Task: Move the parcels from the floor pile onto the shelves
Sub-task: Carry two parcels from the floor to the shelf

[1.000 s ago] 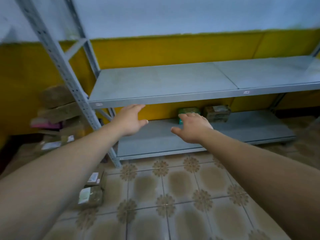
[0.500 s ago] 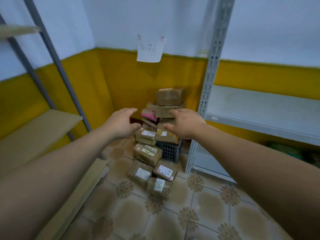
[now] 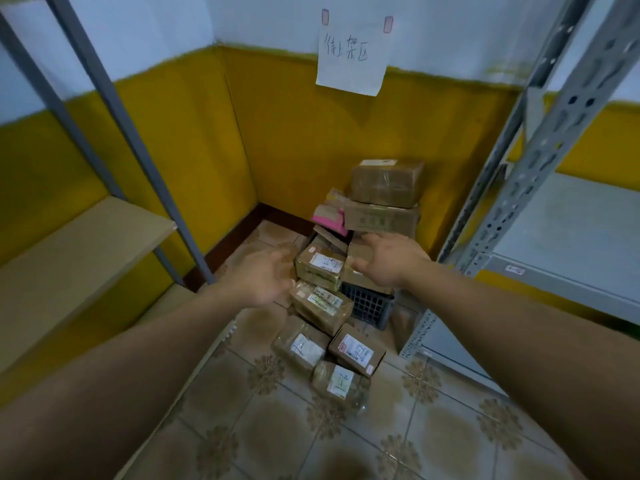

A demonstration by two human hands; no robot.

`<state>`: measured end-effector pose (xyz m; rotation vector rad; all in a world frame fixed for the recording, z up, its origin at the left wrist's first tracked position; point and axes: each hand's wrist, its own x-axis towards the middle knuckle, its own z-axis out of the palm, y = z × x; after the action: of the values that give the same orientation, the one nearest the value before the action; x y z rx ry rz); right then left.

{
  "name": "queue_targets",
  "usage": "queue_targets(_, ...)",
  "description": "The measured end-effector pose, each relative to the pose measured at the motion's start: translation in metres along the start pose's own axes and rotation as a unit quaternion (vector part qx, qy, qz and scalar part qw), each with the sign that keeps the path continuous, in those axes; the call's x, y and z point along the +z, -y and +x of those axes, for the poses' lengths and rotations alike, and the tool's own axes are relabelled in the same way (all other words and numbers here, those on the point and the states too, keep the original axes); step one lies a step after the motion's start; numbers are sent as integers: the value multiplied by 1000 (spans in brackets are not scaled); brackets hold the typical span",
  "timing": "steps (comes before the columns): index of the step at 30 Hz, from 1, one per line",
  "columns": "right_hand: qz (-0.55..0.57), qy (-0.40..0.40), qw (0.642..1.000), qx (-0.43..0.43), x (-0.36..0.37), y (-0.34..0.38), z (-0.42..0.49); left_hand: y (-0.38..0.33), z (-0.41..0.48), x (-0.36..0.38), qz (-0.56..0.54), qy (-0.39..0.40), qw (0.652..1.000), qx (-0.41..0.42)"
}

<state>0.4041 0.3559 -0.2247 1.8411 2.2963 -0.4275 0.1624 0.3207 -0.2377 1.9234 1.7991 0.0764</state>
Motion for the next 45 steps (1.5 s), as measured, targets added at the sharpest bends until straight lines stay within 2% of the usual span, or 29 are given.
queue_targets(4,16,23,999,29,20,-7,36,27,49,14,-1,46,999,-7)
queue_targets(7,44,45,994,92,48,-14,68,52,98,29,10,102,994,34)
queue_targets(11,100,83,974,187,111,-16,105,90,169,67,7,180,981,69)
queue_targets(14,146,130,956,220,175,-17,127,122,212,119,-8,238,970,52)
queue_targets(20,226,201,915,269,320,-40,175,161,267,266,2,299,954,6)
queue_targets(24,235,231,900,284,449,-70,209,190,287,394,-7,345,938,-39)
queue_targets(26,251,233,889,305,514,-83,221,207,297,456,-25,350,935,-60)
queue_targets(28,270,201,877,343,574,-90,227,226,309,513,-55,330,939,-74)
queue_targets(30,297,130,845,425,625,-90,229,244,314,562,-86,302,945,-92)
queue_targets(32,355,107,775,511,663,-84,228,260,312,600,-133,290,938,-136)
queue_targets(34,421,121,707,556,685,-73,225,265,305,617,-172,281,928,-173)
queue_targets(36,457,120,677,564,693,-68,220,264,301,618,-206,275,919,-194)
queue_targets(40,487,113,684,531,671,-68,209,248,298,594,-263,293,888,-236)
queue_targets(42,490,142,696,505,656,-62,205,237,295,584,-269,319,873,-252)
queue_targets(45,473,169,707,497,641,-56,204,234,293,575,-254,292,878,-281)
